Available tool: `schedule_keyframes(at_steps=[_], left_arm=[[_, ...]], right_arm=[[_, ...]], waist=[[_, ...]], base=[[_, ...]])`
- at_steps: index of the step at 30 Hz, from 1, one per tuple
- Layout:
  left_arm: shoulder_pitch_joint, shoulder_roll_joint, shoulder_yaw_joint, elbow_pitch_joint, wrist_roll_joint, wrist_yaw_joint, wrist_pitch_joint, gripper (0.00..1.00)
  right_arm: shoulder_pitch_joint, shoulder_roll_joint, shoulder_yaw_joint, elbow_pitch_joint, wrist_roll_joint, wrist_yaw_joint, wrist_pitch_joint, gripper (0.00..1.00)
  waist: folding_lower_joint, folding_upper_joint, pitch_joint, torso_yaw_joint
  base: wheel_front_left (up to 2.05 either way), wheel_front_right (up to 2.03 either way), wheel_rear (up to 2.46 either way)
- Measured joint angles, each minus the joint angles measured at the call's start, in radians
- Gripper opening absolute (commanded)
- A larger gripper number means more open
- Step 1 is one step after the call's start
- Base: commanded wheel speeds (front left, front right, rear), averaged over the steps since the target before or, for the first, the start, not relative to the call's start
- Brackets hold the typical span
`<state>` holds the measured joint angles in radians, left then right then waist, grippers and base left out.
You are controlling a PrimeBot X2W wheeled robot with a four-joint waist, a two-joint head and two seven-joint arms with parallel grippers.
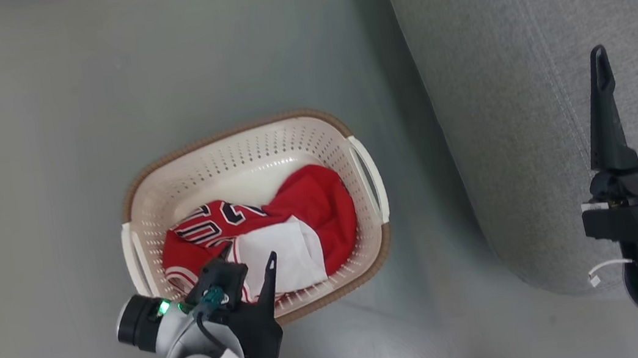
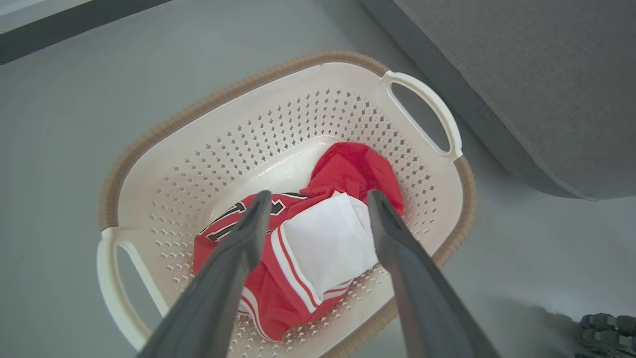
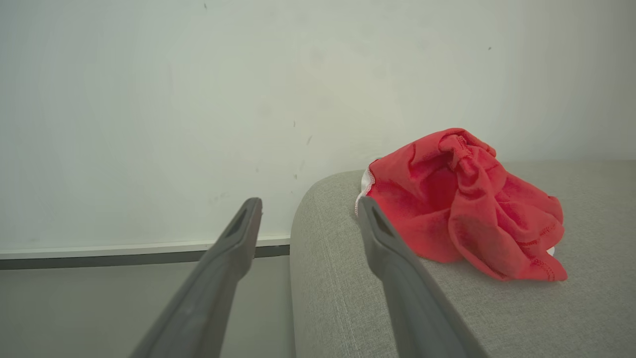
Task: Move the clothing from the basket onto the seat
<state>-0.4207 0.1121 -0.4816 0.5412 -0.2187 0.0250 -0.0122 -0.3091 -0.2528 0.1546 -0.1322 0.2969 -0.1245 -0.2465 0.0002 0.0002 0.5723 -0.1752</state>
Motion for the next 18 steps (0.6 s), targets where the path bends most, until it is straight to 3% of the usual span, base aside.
schedule_keyframes(at_steps=[18], left_arm=[[-0.206,0.049,0.004,0.103,0.055,0.001,0.065,1.00]], right_arm=[[-0.135,0.019,0.000,-0.054,0.000,0.002,-0.002,1.00]], waist=[[0.0000,0.0000,0.240,-0.055]], base=[[0.00,0.00,0.00]])
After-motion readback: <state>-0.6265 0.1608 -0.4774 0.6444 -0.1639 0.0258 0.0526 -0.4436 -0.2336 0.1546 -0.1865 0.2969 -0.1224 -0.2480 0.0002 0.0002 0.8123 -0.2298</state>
